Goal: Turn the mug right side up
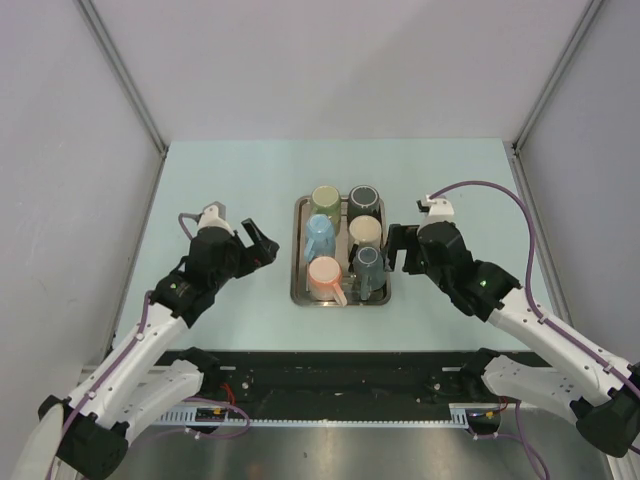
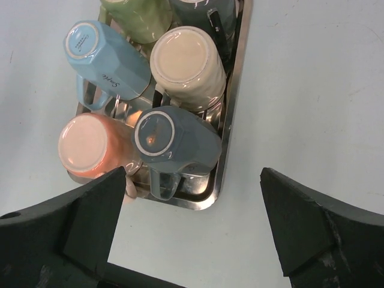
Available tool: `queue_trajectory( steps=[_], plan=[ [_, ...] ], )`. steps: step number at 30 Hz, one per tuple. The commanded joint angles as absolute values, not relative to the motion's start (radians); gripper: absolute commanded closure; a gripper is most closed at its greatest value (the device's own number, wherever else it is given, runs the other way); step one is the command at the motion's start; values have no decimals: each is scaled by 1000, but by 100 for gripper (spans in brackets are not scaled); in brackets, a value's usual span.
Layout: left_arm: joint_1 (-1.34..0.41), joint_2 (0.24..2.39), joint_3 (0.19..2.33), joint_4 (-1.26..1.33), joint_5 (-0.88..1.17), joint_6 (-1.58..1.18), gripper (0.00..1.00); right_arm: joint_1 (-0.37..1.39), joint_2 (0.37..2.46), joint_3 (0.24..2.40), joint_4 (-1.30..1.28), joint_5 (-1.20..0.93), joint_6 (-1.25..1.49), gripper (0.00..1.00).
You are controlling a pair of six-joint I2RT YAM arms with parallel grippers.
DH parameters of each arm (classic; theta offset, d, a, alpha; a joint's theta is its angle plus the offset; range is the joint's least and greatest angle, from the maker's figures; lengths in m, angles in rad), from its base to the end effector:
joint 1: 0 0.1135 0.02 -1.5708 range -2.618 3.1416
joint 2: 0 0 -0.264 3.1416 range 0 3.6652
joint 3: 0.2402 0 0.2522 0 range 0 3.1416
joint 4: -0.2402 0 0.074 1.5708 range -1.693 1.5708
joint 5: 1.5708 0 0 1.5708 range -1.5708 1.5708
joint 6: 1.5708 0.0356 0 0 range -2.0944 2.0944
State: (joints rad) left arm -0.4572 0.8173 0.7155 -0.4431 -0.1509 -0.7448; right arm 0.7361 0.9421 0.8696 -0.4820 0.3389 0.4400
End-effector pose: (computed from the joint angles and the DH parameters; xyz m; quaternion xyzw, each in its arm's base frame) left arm 0.1662 -0.0758 0.2842 -0.1611 0.8546 -0.2225 0.4407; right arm 0.1598 0.1288 0.3125 -0.0459 0.8638 0.1435 0.4808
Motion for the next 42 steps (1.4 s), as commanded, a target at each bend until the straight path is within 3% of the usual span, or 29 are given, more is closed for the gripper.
queue_trajectory(
  steps=[1,4,8,11,16,22,25,28,30,31,33,42],
  plan=[
    [-454,784,701,-459,-175,-758,0,765,920,871,-466,317,403,0],
    [-454,766,686,-454,-164,-727,0,839,920,873,-454,377,391,0],
    [-454,756,666,-440,-135,-690,0,982,1006,926,-561,704,439,0],
    [-454,756,657,-440,-130,-684,0,1034,1090,968,-649,836,520,0],
    [-454,753,638,-445,-143,-701,0,1039,1118,968,-643,753,584,1],
    [-454,750,615,-442,-141,-722,0,1049,1131,968,-649,718,621,16],
    [-453,753,609,-433,-132,-726,0,1081,1152,968,-632,733,647,41],
    [-454,755,604,-430,-123,-727,0,1101,1181,968,-614,719,687,48],
    [-453,753,601,-431,-121,-727,0,1112,1195,968,-603,700,701,41],
    [-454,747,600,-436,-123,-727,0,1126,1204,968,-598,696,707,30],
    [-454,738,594,-439,-126,-732,0,1138,1226,969,-601,699,741,25],
    [-453,654,540,-460,-144,-778,1,1175,1336,971,-583,744,867,31]
  ],
)
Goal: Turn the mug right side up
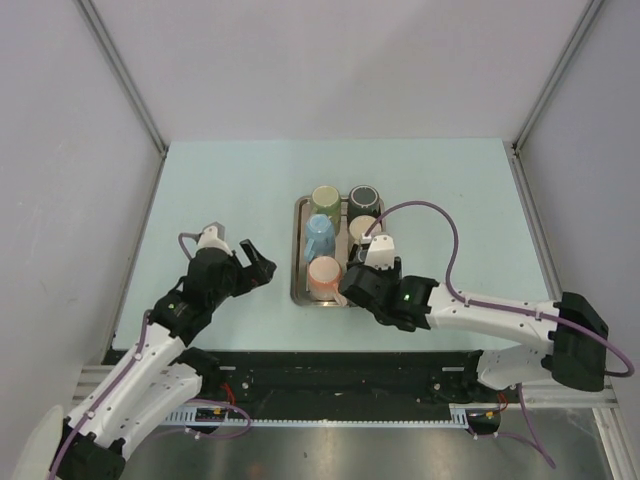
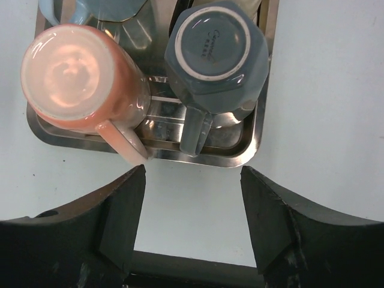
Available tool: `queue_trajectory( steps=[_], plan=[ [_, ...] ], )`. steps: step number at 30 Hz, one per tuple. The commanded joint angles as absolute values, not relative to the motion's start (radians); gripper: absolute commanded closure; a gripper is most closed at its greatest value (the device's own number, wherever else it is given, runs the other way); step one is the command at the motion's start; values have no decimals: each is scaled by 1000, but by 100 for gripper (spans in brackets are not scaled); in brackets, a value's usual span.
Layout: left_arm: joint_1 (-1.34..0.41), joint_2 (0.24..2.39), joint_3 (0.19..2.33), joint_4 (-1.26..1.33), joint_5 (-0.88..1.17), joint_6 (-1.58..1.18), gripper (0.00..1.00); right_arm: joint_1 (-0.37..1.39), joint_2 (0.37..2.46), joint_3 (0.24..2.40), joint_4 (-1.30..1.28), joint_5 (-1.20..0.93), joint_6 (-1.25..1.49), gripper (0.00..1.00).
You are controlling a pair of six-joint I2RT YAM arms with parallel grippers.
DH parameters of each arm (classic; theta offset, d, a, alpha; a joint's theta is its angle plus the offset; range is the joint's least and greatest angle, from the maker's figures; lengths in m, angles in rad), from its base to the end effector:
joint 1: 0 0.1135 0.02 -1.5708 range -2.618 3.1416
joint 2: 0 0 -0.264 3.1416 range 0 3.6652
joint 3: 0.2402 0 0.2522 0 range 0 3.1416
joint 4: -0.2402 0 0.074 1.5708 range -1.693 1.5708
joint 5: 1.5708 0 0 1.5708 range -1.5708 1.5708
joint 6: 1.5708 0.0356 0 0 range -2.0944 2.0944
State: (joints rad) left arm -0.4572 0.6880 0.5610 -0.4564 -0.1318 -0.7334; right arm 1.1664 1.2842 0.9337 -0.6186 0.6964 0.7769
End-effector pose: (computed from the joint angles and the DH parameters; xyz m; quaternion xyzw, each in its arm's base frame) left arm 0.1437 -0.0655 0.2494 -0.1519 0.8660 -0.2171 0.4240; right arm 0.1207 0.2240 0.2555 -0.0745 0.9004 0.0463 0.4262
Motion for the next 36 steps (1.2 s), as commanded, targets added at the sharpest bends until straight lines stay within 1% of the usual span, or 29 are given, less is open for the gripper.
queue_trajectory(
  steps=[1,7,16,29,36],
  plan=[
    [-454,649,538,-469,-149,-781,1,1174,1350,973,-571,744,873,31],
    [-454,634,535,-494,-161,-787,1,1135,1434,1006,-557,723,884,35],
    [-454,623,528,-492,-163,-796,1,1049,1437,1009,-531,696,861,41],
    [-454,627,514,-488,-161,-805,1,1028,1502,1020,-512,658,871,43],
    [-454,624,503,-488,-161,-810,1,1017,1542,1020,-500,647,894,47]
  ],
)
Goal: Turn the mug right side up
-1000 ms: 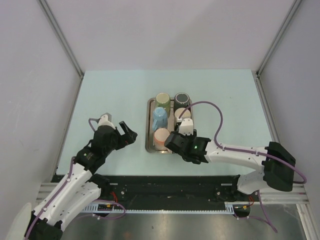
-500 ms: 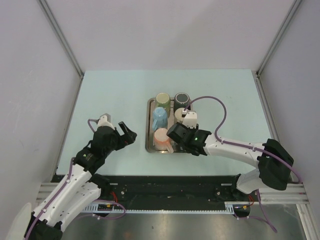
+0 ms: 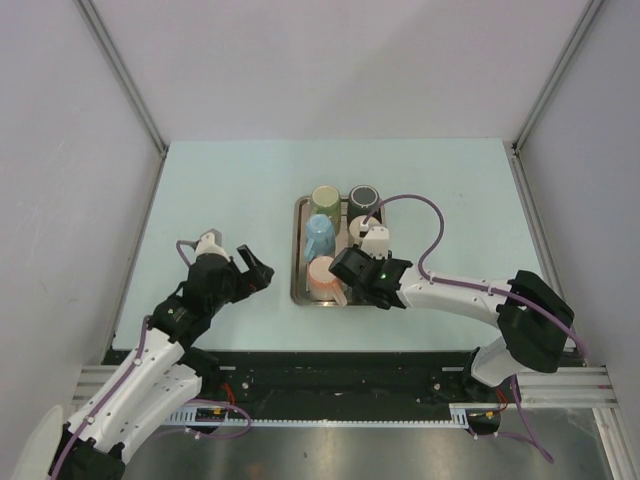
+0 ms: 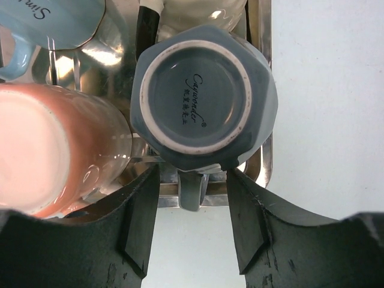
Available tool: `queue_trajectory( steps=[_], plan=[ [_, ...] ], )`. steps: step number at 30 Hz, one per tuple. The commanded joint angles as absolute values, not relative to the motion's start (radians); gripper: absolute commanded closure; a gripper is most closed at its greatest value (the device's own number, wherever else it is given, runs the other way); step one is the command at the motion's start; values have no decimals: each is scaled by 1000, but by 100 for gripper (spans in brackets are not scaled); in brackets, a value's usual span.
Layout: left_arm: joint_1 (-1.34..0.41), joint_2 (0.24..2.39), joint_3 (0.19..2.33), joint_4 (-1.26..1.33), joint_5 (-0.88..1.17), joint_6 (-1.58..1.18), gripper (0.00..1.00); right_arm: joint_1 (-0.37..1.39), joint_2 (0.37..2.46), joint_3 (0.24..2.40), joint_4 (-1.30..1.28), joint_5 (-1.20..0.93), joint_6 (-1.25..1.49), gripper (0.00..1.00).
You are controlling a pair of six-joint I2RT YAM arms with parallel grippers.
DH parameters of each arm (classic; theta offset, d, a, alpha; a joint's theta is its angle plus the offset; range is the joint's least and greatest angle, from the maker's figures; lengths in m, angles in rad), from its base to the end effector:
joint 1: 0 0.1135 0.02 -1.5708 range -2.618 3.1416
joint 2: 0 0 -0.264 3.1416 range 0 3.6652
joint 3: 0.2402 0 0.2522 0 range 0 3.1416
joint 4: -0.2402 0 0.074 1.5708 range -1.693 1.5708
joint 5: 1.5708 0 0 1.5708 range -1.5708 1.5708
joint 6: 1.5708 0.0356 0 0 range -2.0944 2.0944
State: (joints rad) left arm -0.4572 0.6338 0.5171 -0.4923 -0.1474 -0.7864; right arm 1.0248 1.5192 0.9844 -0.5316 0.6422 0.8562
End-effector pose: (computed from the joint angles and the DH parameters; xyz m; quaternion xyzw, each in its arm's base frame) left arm 0.1343 -0.0603 0.2384 -0.1785 0.8666 -0.2157 0.4130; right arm 0.1726 0.2430 0.2142 0.0011 0.9222 0.0111 0.3865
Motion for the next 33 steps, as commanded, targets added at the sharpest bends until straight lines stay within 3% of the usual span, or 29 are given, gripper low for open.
queue_trajectory(
  steps=[1,22,33],
  plan=[
    [-454,623,503,-489,-161,-808,1,1017,1545,1020,-499,646,899,48],
    [-454,617,499,-486,-158,-813,1,994,1562,1020,-499,634,876,58],
    [-454,620,492,-482,-152,-819,1,980,1565,1020,-518,617,851,71]
  ],
)
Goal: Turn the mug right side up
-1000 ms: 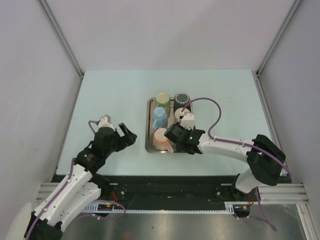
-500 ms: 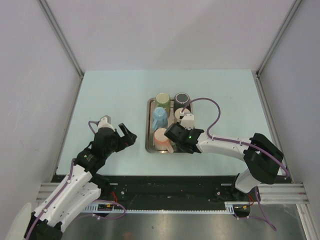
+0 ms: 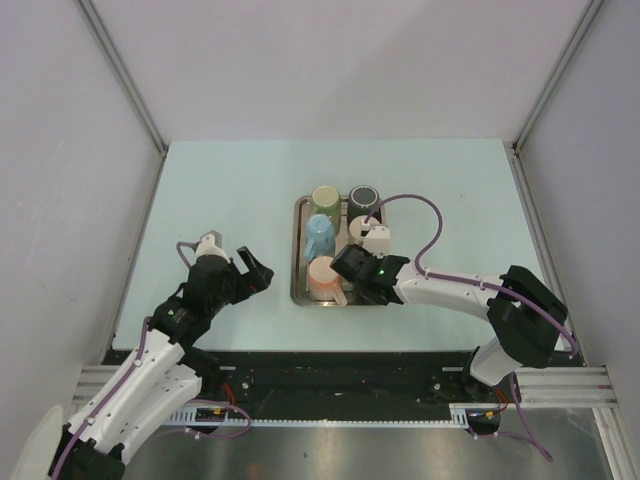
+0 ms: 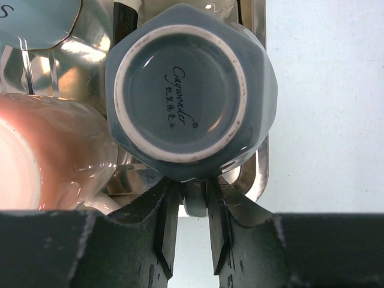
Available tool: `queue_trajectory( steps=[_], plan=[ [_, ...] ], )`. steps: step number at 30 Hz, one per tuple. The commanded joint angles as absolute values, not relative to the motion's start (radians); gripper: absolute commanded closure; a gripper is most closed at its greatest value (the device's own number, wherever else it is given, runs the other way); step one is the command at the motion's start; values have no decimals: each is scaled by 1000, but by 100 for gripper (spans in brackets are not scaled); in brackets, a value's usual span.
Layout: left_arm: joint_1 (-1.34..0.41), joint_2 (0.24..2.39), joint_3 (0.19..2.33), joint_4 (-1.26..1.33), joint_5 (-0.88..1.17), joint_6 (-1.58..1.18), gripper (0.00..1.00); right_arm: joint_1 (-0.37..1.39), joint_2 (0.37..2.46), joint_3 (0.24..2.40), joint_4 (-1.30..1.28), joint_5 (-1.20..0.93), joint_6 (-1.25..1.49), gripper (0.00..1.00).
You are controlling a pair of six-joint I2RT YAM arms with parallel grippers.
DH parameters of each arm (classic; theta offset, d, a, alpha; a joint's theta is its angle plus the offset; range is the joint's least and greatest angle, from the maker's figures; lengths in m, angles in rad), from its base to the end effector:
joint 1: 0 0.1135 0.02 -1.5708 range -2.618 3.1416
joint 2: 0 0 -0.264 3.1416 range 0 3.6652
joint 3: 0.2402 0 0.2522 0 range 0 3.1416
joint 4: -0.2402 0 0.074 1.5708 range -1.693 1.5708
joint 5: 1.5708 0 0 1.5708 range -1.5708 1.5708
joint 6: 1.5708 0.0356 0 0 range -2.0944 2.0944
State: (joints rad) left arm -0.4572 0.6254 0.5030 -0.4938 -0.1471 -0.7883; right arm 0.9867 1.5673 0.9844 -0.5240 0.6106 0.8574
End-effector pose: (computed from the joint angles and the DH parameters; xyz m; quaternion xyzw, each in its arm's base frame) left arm 0.1329 -0.0596 0.2346 -0.1793 0.8682 -0.2142 0.4102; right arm 0.1840 0.2413 0.2005 0.0090 0.9307 -0.0020 0.3656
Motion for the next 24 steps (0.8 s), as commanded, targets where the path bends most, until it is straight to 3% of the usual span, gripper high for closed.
queue_trajectory(
  steps=[1,8,12,24],
  plan=[
    [-454,620,491,-483,-152,-819,1,979,1563,1020,-518,617,850,72],
    [-454,623,489,-480,-150,-824,1,976,1566,1022,-525,603,830,86],
    [-454,626,491,-479,-147,-824,1,974,1566,1020,-535,601,822,100],
    [-453,632,497,-471,-152,-825,2,1015,1479,1020,-561,653,721,100]
  ],
)
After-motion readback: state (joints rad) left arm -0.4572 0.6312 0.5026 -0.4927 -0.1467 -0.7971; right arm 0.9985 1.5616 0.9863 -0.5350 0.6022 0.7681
